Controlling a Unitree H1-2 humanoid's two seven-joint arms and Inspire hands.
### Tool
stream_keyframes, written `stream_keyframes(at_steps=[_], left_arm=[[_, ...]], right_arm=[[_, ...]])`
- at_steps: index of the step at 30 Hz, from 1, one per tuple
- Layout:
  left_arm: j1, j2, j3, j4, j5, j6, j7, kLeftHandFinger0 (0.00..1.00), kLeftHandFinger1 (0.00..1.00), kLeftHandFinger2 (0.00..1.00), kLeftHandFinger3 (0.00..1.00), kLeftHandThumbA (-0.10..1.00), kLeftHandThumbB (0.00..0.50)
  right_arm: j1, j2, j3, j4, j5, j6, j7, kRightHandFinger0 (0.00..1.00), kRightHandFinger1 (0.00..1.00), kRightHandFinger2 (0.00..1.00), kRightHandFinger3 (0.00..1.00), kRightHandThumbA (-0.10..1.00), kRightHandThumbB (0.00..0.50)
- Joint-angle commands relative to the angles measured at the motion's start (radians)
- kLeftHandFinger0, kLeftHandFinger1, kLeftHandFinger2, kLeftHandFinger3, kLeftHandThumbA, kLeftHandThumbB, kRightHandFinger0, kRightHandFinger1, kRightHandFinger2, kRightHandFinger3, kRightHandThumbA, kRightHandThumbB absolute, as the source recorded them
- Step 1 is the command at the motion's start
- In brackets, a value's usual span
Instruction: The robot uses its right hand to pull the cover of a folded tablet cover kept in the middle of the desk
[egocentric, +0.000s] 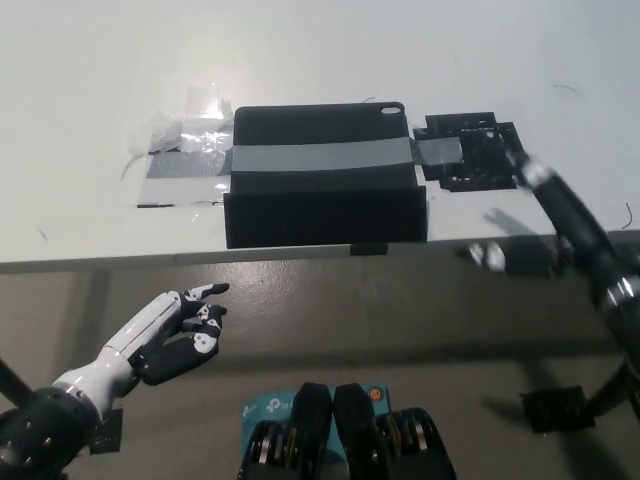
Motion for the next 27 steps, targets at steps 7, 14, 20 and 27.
stream_keyframes(at_steps=[7,14,20,27], left_arm=[[-0.006,0.022,0.017,-0.028,0.021,0.019,-0.032,0.83,0.89,1.0,1.0,1.0,0.073],[-0.011,0.016,0.023,-0.023,0.023,0.019,-0.03,0.82,0.87,1.0,1.0,1.0,0.086],[-0.019,0.016,0.022,-0.029,0.029,0.019,-0.039,0.84,0.89,1.0,1.0,1.0,0.075],[-0.017,0.007,0.027,-0.039,0.027,0.019,-0.041,0.86,0.9,1.0,1.0,1.0,0.072]], right_arm=[[-0.315,0.075,0.145,0.035,-0.101,0.036,0.1,0.96,1.0,1.0,1.0,0.97,0.325],[-0.43,0.092,0.3,0.228,-0.175,0.003,0.177,1.0,1.0,1.0,1.0,1.0,0.488],[-0.509,0.107,0.388,0.503,-0.257,-0.051,0.161,1.0,1.0,1.0,1.0,1.0,0.5],[-0.588,0.12,0.354,0.762,-0.283,-0.126,0.086,1.0,1.0,1.0,1.0,1.0,0.483]])
